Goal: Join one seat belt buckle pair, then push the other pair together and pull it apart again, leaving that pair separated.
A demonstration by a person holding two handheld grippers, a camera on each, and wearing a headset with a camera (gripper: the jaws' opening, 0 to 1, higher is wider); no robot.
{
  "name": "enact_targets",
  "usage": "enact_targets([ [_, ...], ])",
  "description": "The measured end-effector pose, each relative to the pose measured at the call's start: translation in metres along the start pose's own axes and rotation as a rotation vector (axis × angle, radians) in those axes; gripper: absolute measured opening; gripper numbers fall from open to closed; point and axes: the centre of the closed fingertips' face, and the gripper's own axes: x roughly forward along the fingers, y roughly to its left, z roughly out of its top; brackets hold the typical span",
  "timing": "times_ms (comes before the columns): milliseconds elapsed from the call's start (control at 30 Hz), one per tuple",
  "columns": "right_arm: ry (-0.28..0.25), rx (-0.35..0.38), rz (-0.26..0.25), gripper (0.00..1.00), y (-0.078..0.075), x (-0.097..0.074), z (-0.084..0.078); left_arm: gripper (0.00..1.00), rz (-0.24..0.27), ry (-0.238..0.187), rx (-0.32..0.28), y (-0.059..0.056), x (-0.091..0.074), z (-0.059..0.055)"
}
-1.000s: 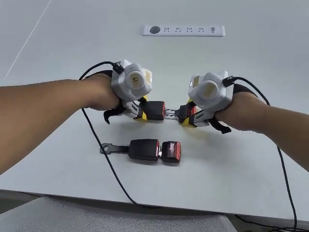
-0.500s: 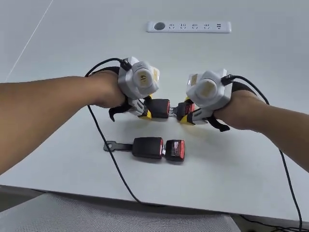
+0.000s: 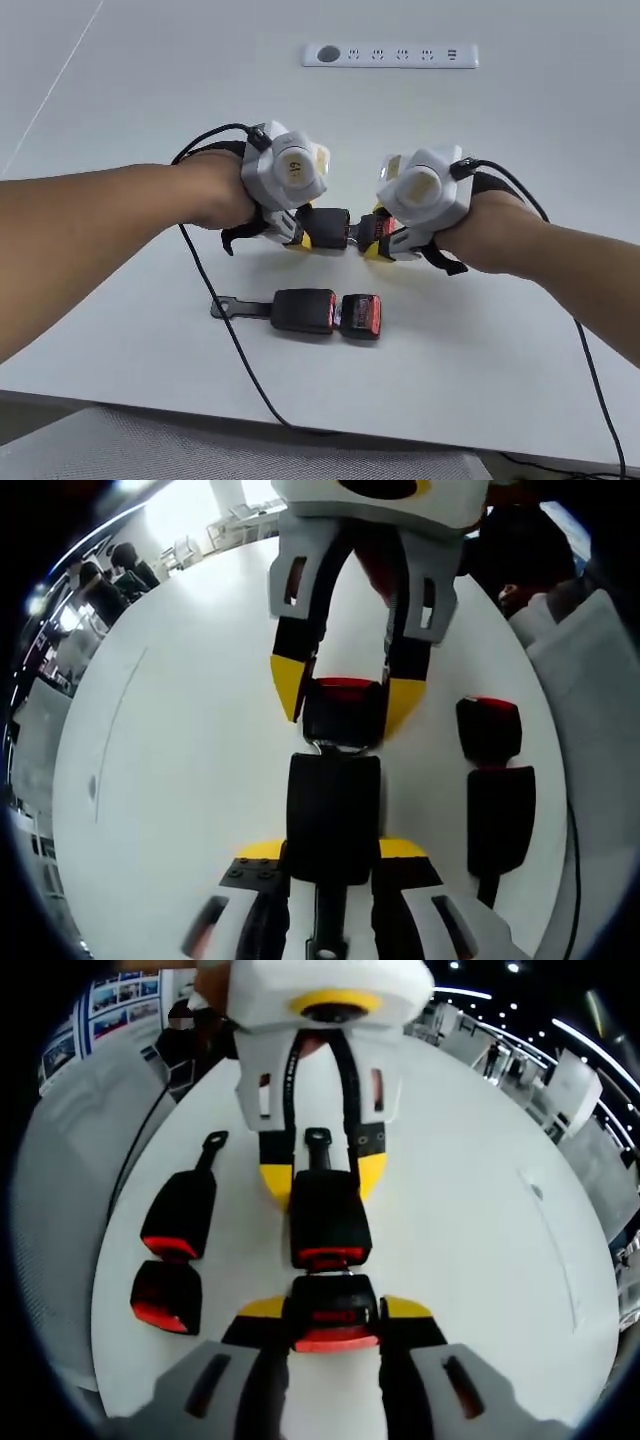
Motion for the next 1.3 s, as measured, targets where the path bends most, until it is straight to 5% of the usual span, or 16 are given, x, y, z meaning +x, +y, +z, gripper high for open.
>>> enact_targets([
  [700, 0.012, -0.003, 0.003, 0.34, -0.004, -0.002, -0.006, 0.32, 0.011, -0.011, -0.028, 0.001, 0.001, 0.001],
  [1300, 0.028, 0.014, -0.015, 0.35, 0.002, -0.029, -0.041, 0.32, 0.006, -0.041, -0.033, 0.000, 0.001, 0.003],
])
